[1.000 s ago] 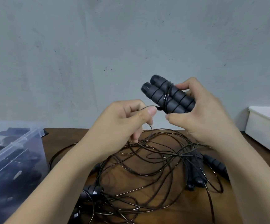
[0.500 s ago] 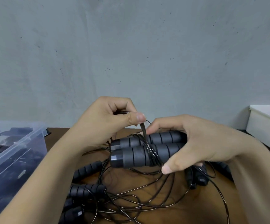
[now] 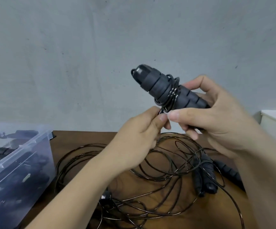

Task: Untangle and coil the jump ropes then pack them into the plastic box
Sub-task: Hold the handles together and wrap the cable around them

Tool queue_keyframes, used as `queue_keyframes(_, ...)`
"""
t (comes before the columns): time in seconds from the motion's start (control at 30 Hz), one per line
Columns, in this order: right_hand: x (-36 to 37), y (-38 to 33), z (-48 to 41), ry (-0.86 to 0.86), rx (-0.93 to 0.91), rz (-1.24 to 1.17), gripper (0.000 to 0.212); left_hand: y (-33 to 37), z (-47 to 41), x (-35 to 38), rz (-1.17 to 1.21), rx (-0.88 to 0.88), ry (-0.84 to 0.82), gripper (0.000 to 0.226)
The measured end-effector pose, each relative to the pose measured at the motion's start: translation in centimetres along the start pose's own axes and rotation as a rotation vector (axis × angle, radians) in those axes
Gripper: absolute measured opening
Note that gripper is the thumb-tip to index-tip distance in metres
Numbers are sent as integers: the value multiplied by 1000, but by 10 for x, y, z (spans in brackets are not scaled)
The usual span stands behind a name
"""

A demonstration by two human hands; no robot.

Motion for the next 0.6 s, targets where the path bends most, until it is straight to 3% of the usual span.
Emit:
queue_keyframes(0.13,-1,-3,0,203,-72,383,52,-1,2,8,-103,10,-43,25)
queue_keyframes(0.27,-3,6,-4,340,-87,491,57,4,3,-1,-244,21,-101,28)
queue_keyframes(0.43,-5,12,-6,226,-116,626,60,10,3,-34,-132,-31,-91,38)
queue_keyframes(0.6,-4,30,-14,155,-53,872,60,23,10,-44,-377,34,-111,40)
Point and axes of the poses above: each hand's wrist, its own z-axis away from the middle knuckle, its own x-axis out of the palm, y = z × x, the point moved 2 cm from there along -z, towards the middle knuckle, and after that the axes turned 5 degrees about y, right-handed, at the moved point
